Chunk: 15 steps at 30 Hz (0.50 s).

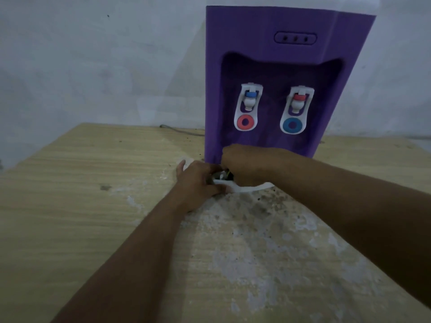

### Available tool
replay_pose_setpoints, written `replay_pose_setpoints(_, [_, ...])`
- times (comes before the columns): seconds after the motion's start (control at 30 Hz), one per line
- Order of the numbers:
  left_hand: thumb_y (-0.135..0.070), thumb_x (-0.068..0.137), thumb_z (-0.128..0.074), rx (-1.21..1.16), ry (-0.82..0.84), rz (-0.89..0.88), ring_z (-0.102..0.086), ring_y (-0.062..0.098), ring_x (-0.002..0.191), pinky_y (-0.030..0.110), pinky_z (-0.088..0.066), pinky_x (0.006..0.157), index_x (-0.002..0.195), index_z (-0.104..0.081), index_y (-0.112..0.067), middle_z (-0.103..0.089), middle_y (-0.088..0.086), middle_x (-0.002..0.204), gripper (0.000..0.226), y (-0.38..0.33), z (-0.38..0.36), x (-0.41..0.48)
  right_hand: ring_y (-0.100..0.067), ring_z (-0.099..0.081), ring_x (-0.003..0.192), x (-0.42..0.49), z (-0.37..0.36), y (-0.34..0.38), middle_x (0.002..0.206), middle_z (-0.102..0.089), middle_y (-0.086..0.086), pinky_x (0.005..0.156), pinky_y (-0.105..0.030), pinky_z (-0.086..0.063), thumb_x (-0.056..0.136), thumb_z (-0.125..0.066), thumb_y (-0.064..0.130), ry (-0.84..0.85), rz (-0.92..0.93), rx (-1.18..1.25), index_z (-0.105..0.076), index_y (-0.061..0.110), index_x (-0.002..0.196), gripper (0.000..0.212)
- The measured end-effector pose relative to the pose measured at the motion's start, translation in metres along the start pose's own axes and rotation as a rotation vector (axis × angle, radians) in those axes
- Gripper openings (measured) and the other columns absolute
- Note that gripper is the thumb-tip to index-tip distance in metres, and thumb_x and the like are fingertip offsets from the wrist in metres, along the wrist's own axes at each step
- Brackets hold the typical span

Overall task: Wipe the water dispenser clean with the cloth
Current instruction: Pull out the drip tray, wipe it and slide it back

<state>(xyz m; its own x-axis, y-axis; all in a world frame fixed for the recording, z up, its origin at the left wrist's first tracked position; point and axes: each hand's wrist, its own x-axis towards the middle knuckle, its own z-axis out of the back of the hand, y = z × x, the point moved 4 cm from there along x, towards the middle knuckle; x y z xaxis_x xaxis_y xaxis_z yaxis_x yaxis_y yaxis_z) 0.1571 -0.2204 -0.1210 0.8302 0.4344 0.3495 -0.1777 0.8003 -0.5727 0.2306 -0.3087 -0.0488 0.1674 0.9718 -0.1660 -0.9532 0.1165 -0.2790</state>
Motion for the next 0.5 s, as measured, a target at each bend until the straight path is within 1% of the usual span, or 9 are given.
replay_pose_setpoints(0.1, [-0.052, 0.075, -0.074, 0.015, -0.008, 0.013, -0.056, 0.003, 0.103, 0.055, -0.004, 0.115, 0.075, -0.055, -0.048, -0.06, -0.024, 0.074, 0.02, -0.001, 0.001, 0.0, -0.018, -0.04, 0.093, -0.008, 0.005, 0.01, 0.112, -0.049, -0.003, 0.07, -0.031, -0.039, 0.091, -0.053, 0.011, 0.02, 0.135, -0.21, -0.062, 0.012, 0.107, 0.018])
replay_pose_setpoints(0.17, [-0.061, 0.071, -0.069, 0.024, -0.008, 0.006, -0.057, 0.005, 0.105, 0.053, -0.004, 0.115, 0.081, -0.059, -0.046, -0.065, -0.019, 0.081, 0.02, -0.003, 0.001, 0.0, -0.016, -0.031, 0.091, -0.013, 0.006, 0.016, 0.119, -0.046, 0.0, 0.073, -0.032, -0.035, 0.092, -0.053, 0.014, 0.023, 0.197, -0.309, -0.062, 0.014, 0.11, 0.02])
replay_pose_setpoints(0.2, [-0.062, 0.071, -0.069, 0.02, -0.007, 0.006, -0.057, 0.005, 0.107, 0.052, -0.004, 0.115, 0.083, -0.06, -0.046, -0.068, -0.018, 0.085, 0.021, -0.002, 0.001, -0.001, -0.016, -0.03, 0.092, -0.016, 0.006, 0.016, 0.12, -0.044, 0.0, 0.075, -0.032, -0.037, 0.093, -0.053, 0.016, 0.019, 0.208, -0.336, -0.063, 0.015, 0.112, 0.021])
replay_pose_setpoints(0.27, [-0.056, 0.074, -0.073, -0.013, -0.018, -0.004, -0.057, 0.003, 0.107, 0.052, -0.003, 0.114, 0.085, -0.061, -0.05, -0.069, -0.019, 0.09, 0.018, 0.001, 0.001, 0.001, -0.018, -0.034, 0.098, -0.023, 0.012, 0.007, 0.12, -0.043, -0.002, 0.077, -0.033, -0.041, 0.093, -0.053, 0.016, -0.004, 0.164, -0.379, -0.064, 0.015, 0.111, 0.021])
replay_pose_setpoints(0.3, [-0.056, 0.074, -0.074, -0.031, -0.014, -0.006, -0.057, -0.001, 0.105, 0.053, -0.002, 0.114, 0.088, -0.063, -0.051, -0.07, -0.02, 0.09, 0.019, 0.002, 0.001, 0.001, -0.02, -0.037, 0.102, -0.028, 0.016, -0.001, 0.121, -0.043, -0.004, 0.074, -0.034, -0.039, 0.093, -0.053, 0.014, -0.021, 0.111, -0.382, -0.065, 0.014, 0.108, 0.019])
replay_pose_setpoints(0.33, [-0.056, 0.073, -0.075, -0.05, -0.008, -0.007, -0.057, -0.007, 0.101, 0.053, -0.002, 0.113, 0.09, -0.065, -0.053, -0.07, -0.023, 0.089, 0.021, 0.003, 0.0, 0.001, -0.022, -0.041, 0.106, -0.032, 0.019, -0.012, 0.123, -0.042, -0.006, 0.07, -0.034, -0.038, 0.091, -0.054, 0.011, -0.03, 0.038, -0.357, -0.065, 0.013, 0.104, 0.017])
replay_pose_setpoints(0.4, [-0.056, 0.071, -0.076, -0.07, -0.013, -0.012, -0.052, -0.02, 0.092, 0.051, -0.002, 0.112, 0.084, -0.062, -0.059, -0.066, -0.032, 0.082, 0.019, 0.004, -0.001, 0.001, -0.027, -0.046, 0.104, -0.042, 0.022, -0.034, 0.124, -0.04, -0.012, 0.065, -0.035, -0.039, 0.086, -0.055, 0.004, -0.044, -0.105, -0.272, -0.063, 0.01, 0.094, 0.013])
replay_pose_setpoints(0.43, [-0.056, 0.071, -0.076, -0.064, -0.014, -0.01, -0.05, -0.023, 0.09, 0.051, -0.001, 0.112, 0.083, -0.061, -0.061, -0.064, -0.034, 0.081, 0.02, 0.004, -0.001, 0.001, -0.028, -0.045, 0.103, -0.044, 0.02, -0.041, 0.123, -0.039, -0.012, 0.065, -0.036, -0.039, 0.084, -0.056, 0.002, -0.06, -0.144, -0.228, -0.061, 0.01, 0.09, 0.011])
replay_pose_setpoints(0.5, [-0.056, 0.072, -0.075, -0.027, -0.017, -0.012, -0.05, -0.017, 0.092, 0.053, -0.002, 0.113, 0.094, -0.064, -0.058, -0.065, -0.031, 0.086, 0.025, 0.003, -0.001, 0.002, -0.024, -0.041, 0.102, -0.046, 0.013, -0.044, 0.117, -0.038, -0.008, 0.068, -0.036, -0.04, 0.083, -0.057, 0.003, -0.088, -0.156, -0.079, -0.058, 0.016, 0.089, 0.014])
